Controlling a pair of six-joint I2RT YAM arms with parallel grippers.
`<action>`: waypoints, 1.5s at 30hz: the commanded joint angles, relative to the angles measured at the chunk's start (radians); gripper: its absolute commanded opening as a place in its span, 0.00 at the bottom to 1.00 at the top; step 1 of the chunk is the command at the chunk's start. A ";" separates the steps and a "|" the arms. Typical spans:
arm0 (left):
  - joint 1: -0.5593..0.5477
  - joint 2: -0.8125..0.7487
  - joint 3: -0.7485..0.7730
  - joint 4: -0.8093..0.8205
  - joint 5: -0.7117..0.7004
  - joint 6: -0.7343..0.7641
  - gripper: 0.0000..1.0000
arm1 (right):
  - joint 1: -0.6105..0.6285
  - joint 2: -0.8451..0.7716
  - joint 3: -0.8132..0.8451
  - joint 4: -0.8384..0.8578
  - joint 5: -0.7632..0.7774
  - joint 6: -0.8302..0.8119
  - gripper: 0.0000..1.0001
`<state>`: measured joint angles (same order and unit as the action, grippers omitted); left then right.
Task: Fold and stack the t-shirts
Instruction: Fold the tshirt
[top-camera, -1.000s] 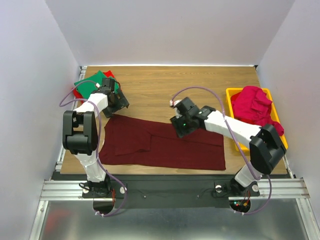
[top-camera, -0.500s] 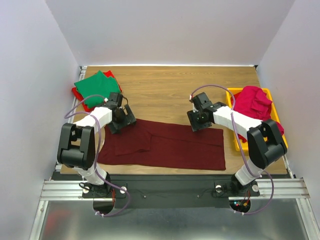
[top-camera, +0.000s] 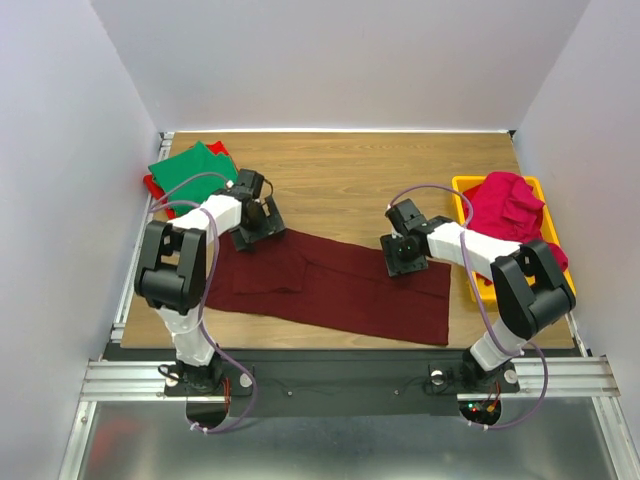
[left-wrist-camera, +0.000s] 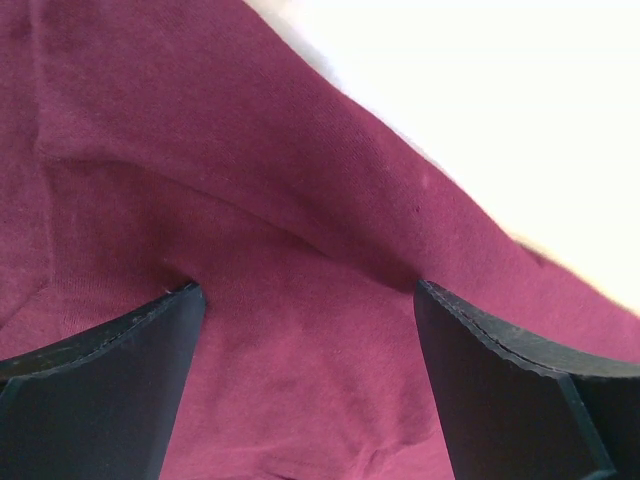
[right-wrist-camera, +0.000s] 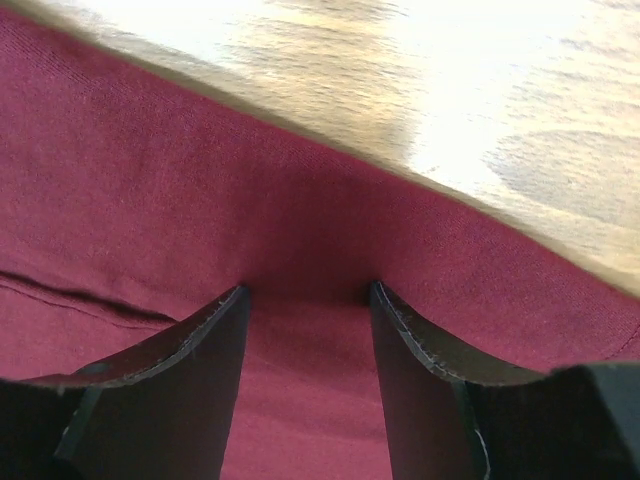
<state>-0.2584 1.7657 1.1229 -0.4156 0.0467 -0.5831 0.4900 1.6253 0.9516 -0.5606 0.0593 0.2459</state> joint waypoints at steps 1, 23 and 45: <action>-0.044 0.159 0.112 0.038 -0.024 0.025 0.98 | -0.005 -0.018 -0.033 0.001 -0.055 0.079 0.57; -0.162 0.625 1.117 -0.092 0.012 0.049 0.99 | -0.005 -0.082 0.200 -0.243 -0.139 0.038 0.59; -0.137 0.316 0.463 -0.077 -0.127 0.037 0.99 | -0.011 0.114 0.184 -0.142 -0.107 -0.019 0.58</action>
<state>-0.3935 2.0499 1.5955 -0.4885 -0.0902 -0.5468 0.4839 1.7344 1.1576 -0.7399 -0.0483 0.2253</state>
